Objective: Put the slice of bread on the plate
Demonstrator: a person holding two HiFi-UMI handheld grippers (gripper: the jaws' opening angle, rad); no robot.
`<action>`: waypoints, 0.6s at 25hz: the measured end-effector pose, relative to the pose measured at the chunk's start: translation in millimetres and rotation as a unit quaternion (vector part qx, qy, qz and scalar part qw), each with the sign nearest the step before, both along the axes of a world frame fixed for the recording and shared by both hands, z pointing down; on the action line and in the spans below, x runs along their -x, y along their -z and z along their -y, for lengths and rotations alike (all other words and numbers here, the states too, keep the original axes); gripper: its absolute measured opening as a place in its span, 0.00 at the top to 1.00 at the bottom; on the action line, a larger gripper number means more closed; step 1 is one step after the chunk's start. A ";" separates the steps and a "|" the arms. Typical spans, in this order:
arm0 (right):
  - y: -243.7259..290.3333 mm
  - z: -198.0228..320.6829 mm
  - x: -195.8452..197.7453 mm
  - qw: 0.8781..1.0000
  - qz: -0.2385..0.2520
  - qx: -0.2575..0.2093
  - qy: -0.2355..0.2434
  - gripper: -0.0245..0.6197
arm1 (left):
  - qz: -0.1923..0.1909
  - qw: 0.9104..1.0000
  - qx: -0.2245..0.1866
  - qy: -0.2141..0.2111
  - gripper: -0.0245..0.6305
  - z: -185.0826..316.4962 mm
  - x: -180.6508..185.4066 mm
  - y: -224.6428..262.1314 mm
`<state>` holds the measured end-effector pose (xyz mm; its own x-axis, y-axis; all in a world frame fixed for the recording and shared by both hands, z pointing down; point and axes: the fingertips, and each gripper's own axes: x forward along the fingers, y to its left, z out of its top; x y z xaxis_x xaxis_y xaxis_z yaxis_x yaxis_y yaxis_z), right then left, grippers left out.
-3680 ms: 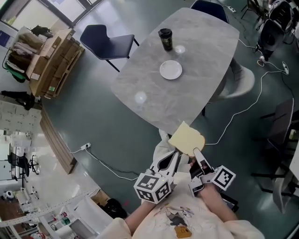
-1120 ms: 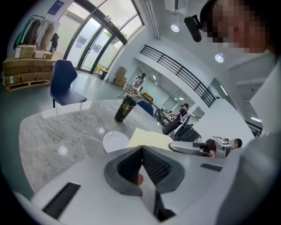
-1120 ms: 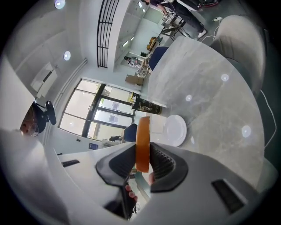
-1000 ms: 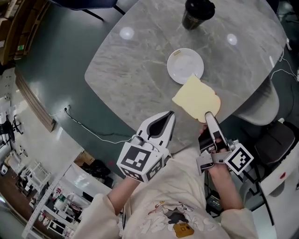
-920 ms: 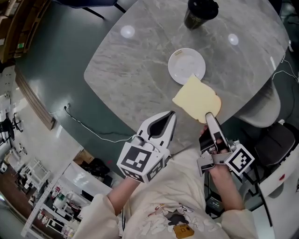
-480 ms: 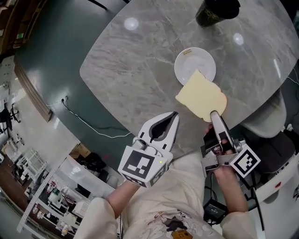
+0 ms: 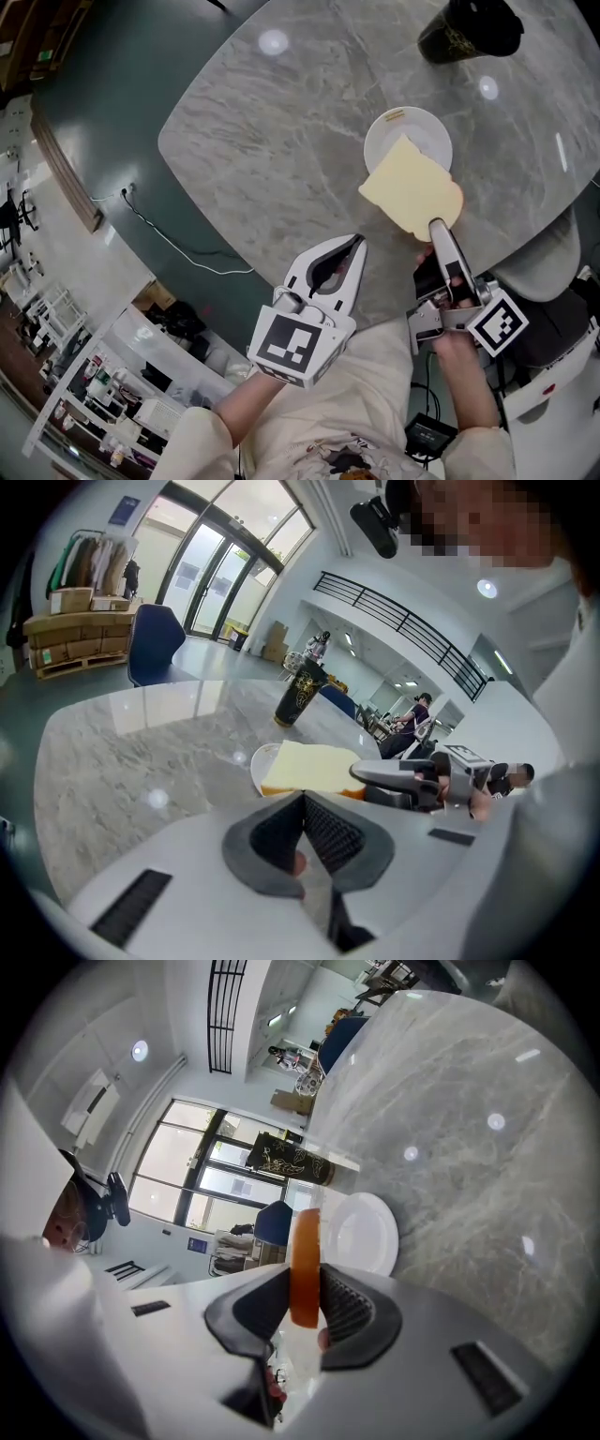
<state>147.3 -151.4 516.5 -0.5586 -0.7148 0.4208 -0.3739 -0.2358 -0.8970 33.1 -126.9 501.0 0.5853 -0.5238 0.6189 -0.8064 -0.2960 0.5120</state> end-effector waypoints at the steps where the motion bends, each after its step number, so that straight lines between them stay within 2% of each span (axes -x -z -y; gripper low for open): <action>1: -0.4 2.4 0.0 1.000 0.000 -0.001 0.000 0.81 | 0.000 1.000 -0.003 0.000 0.95 1.2 -0.9 0.1; 5: -9.3 12.8 -1.7 1.000 0.001 -0.006 0.002 0.81 | 0.001 1.000 -0.018 0.004 0.95 9.1 -4.5 -5.7; 15: -27.3 34.6 -5.5 1.000 0.001 -0.008 -0.005 0.81 | 0.009 1.000 -0.006 0.013 0.95 11.8 -3.0 -22.5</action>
<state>152.8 -186.0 543.8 -0.5514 -0.7270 0.4091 -0.3703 -0.2262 -0.9010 36.0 -138.7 523.4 0.5595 -0.5470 0.6227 -0.8234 -0.2809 0.4930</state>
